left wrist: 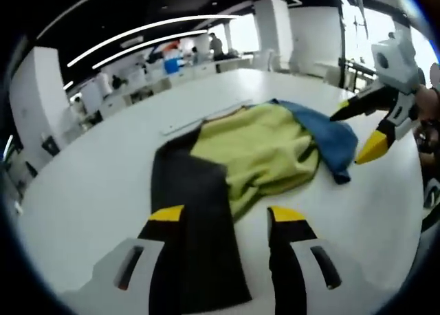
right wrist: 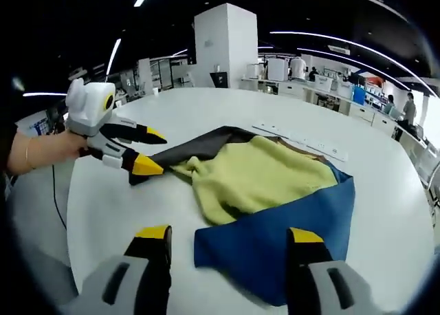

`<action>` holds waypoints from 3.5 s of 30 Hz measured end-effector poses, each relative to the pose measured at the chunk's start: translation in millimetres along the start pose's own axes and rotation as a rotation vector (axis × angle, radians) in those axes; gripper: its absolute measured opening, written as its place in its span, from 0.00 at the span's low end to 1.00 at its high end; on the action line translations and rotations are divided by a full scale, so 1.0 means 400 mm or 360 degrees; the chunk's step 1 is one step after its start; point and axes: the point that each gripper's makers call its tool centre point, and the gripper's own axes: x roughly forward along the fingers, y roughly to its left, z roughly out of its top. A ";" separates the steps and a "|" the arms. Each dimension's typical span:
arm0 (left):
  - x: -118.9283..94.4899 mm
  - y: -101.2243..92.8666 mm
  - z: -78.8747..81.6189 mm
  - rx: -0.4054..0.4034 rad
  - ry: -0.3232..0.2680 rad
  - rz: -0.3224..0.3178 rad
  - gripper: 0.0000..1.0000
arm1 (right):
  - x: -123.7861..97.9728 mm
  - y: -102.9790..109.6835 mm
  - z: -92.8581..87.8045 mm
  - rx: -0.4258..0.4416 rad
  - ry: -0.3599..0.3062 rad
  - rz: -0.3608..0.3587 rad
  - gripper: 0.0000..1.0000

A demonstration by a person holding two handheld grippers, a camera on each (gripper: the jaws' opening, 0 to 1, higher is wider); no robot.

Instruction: Fold the garment on the visible template until the final outline fits inside the template.

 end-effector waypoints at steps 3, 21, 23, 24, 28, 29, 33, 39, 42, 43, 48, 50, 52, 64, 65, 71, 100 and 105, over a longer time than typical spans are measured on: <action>0.005 0.003 -0.020 0.0011 0.0042 0.0022 0.37 | 0.013 0.008 -0.027 -0.0024 0.0059 -0.0015 0.62; 0.017 0.017 -0.098 0.0008 0.0163 0.0125 0.20 | 0.050 0.019 -0.068 -0.0058 0.0106 -0.0120 0.28; 0.017 0.017 -0.098 0.0008 0.0161 0.0128 0.19 | 0.052 0.016 -0.069 -0.0035 0.0103 -0.0134 0.28; 0.018 0.019 -0.101 0.0011 0.0169 0.0137 0.17 | 0.054 0.015 -0.069 -0.0030 0.0106 -0.0138 0.27; 0.020 0.020 -0.104 0.0006 0.0172 0.0142 0.09 | 0.056 0.009 -0.073 -0.0045 0.0121 -0.0169 0.21; 0.020 0.021 -0.106 0.0003 0.0176 0.0147 0.07 | 0.056 0.009 -0.074 -0.0043 0.0123 -0.0171 0.21; 0.022 0.028 -0.110 -0.0013 0.0174 0.0156 0.02 | 0.057 0.007 -0.079 -0.0053 0.0139 -0.0181 0.17; 0.012 0.034 -0.102 -0.0037 0.0141 0.0154 0.00 | 0.059 0.010 -0.086 -0.0113 0.0163 -0.0175 0.00; 0.006 0.040 -0.099 -0.0070 0.0127 0.0156 0.00 | 0.058 0.010 -0.085 -0.0133 0.0171 -0.0184 0.00; 0.004 0.041 -0.098 -0.0081 0.0123 0.0157 0.00 | 0.056 0.010 -0.083 -0.0129 0.0170 -0.0186 0.00; -0.008 0.054 -0.087 -0.0220 0.0079 0.0156 0.00 | 0.032 0.004 -0.063 -0.0105 0.0131 -0.0192 0.00; -0.016 0.065 -0.086 -0.0228 0.0078 0.0173 0.00 | 0.016 -0.001 -0.048 -0.0099 0.0104 -0.0202 0.00; -0.026 0.075 -0.083 -0.0243 0.0069 0.0186 0.00 | -0.001 -0.012 -0.033 -0.0096 0.0074 -0.0219 0.00; -0.082 0.150 -0.082 -0.0215 0.0087 0.0282 0.00 | -0.119 -0.145 0.028 -0.0027 -0.0015 -0.0418 0.00; -0.085 0.155 -0.082 -0.0208 0.0092 0.0291 0.00 | -0.126 -0.158 0.030 -0.0020 -0.0020 -0.0436 0.00; -0.094 0.181 -0.087 -0.0181 0.0105 0.0312 0.00 | -0.182 -0.254 0.023 0.0004 0.0003 -0.0579 0.00; -0.067 0.335 -0.165 -0.0039 0.0294 0.0410 0.00 | -0.330 -0.613 -0.162 0.0196 0.0325 -0.1047 0.00; -0.056 0.360 -0.171 0.0012 0.0312 0.0393 0.00 | -0.348 -0.642 -0.207 0.0288 0.0357 -0.1086 0.00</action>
